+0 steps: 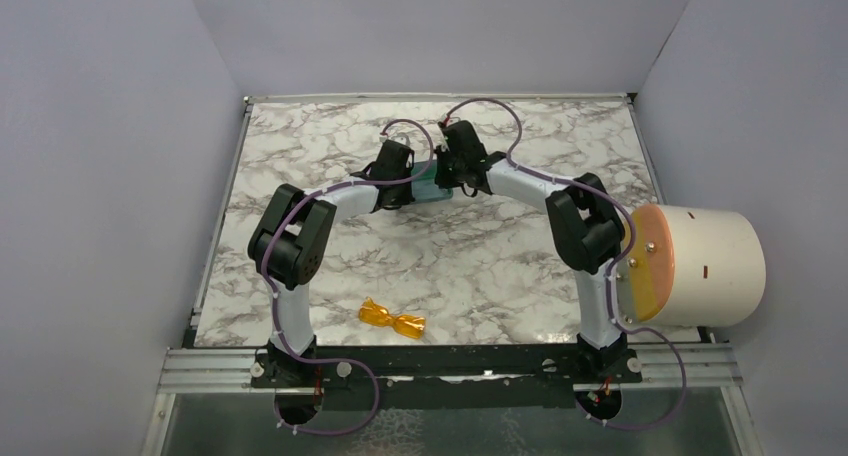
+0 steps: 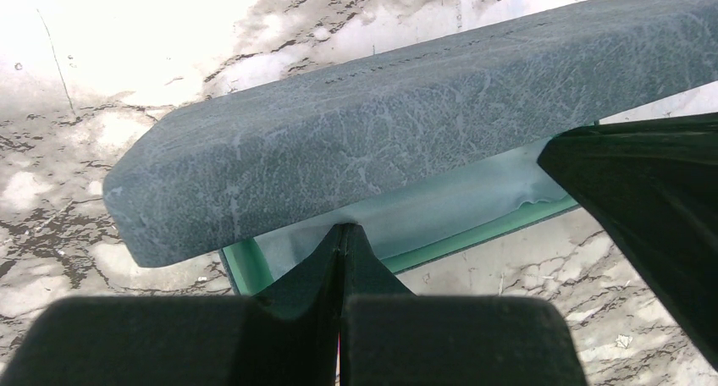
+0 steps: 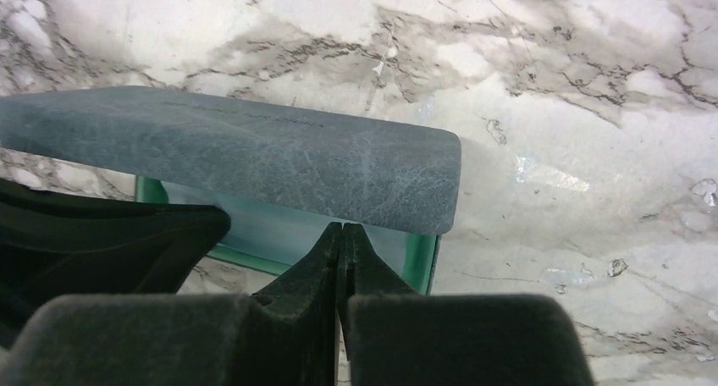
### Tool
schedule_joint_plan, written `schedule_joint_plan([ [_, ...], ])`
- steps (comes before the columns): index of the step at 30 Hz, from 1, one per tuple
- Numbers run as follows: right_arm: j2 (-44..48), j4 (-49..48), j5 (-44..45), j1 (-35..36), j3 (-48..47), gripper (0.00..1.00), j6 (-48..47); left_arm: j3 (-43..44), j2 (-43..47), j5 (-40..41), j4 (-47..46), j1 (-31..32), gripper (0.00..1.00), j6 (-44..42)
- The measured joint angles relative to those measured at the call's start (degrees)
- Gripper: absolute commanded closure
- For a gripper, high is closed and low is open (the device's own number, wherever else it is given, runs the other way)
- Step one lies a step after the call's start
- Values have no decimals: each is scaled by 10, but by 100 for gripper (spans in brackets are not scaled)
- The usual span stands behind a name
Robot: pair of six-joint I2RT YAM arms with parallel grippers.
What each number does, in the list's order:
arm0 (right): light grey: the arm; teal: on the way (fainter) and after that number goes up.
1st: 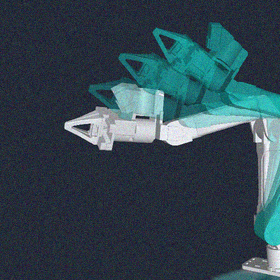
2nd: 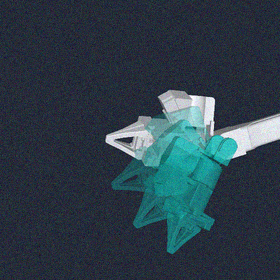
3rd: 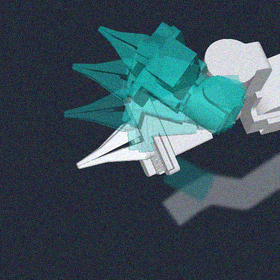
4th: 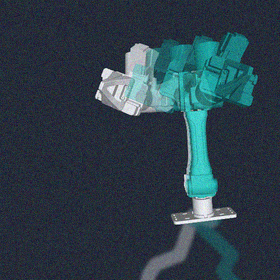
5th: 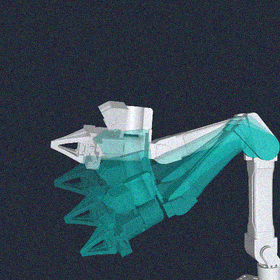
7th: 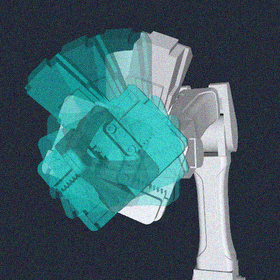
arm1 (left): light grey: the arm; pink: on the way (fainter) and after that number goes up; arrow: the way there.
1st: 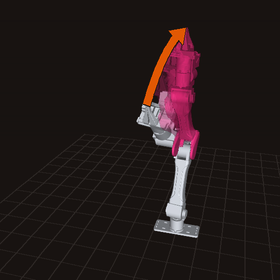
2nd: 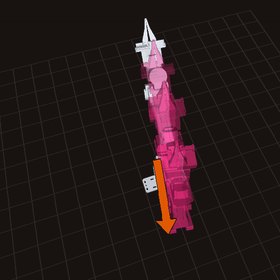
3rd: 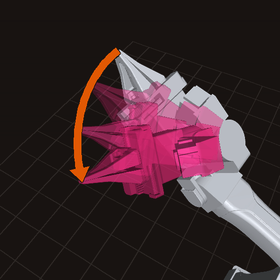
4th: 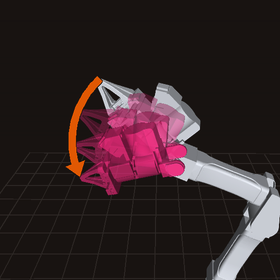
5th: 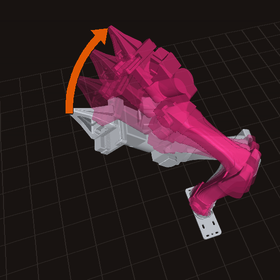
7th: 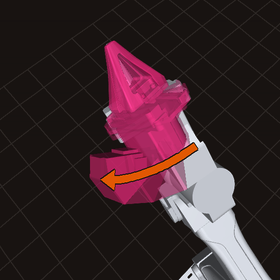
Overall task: Organize the sunglasses
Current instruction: Place the glasses cleaning cloth in the sunglasses case.
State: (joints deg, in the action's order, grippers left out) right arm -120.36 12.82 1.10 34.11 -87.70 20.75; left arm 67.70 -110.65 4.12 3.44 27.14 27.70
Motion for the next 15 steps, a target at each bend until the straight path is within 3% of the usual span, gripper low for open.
schedule_joint_plan([
  [15,-29,1,5,0,12,99,1,1,0,0,1,0,100,0],
])
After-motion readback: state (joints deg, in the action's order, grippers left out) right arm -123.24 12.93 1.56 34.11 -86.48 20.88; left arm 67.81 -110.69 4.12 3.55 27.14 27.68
